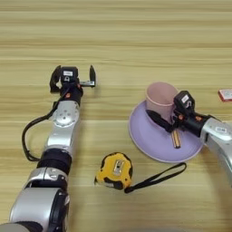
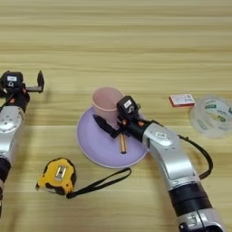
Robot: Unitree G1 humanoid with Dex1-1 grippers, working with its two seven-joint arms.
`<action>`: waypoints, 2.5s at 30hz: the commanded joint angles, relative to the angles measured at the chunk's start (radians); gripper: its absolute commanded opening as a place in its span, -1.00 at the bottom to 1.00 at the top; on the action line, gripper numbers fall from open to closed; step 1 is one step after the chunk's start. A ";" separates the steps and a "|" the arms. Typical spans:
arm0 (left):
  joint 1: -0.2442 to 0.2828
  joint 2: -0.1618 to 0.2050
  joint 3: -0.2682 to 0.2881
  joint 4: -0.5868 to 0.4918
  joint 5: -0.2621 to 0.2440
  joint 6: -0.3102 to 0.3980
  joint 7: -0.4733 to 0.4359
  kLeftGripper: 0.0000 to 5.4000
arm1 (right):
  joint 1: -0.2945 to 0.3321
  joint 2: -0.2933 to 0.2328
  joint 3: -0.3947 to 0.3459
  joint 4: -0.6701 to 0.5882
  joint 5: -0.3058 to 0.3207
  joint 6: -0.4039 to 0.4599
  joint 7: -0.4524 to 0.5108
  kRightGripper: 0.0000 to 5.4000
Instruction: Move the objects on the table
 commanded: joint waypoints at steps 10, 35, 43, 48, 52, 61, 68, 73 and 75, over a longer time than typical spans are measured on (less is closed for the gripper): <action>-0.001 -0.004 -0.001 -0.007 0.004 0.009 0.002 1.00 | 0.026 -0.049 -0.141 -0.174 0.042 0.039 -0.061 0.60; -0.003 0.002 0.002 -0.003 0.003 0.008 -0.002 1.00 | 0.084 -0.120 -0.344 -0.045 0.056 0.025 -0.169 0.60; -0.003 0.000 0.001 -0.004 0.005 0.009 0.000 1.00 | 0.078 -0.113 -0.315 0.037 0.039 -0.011 -0.162 0.60; -0.004 -0.001 0.001 -0.003 0.005 0.009 0.000 1.00 | 0.071 -0.114 -0.309 0.089 0.030 -0.037 -0.162 0.60; -0.005 0.000 0.001 0.000 0.006 0.008 0.001 1.00 | 0.073 -0.110 -0.301 0.110 0.026 -0.053 -0.162 0.59; -0.008 0.000 0.001 0.004 0.006 0.007 0.001 1.00 | 0.088 -0.110 -0.292 0.110 0.026 -0.066 -0.157 0.59; -0.009 -0.001 0.000 0.005 0.007 0.007 0.003 1.00 | 0.112 -0.113 -0.287 0.080 0.025 -0.064 -0.149 0.91; -0.009 -0.002 -0.001 0.005 0.008 0.007 0.004 1.00 | 0.127 -0.115 -0.283 0.060 0.027 -0.058 -0.148 0.99; -0.009 -0.002 -0.001 0.006 0.008 0.007 0.004 1.00 | 0.134 -0.117 -0.285 0.052 0.028 -0.055 -0.148 0.99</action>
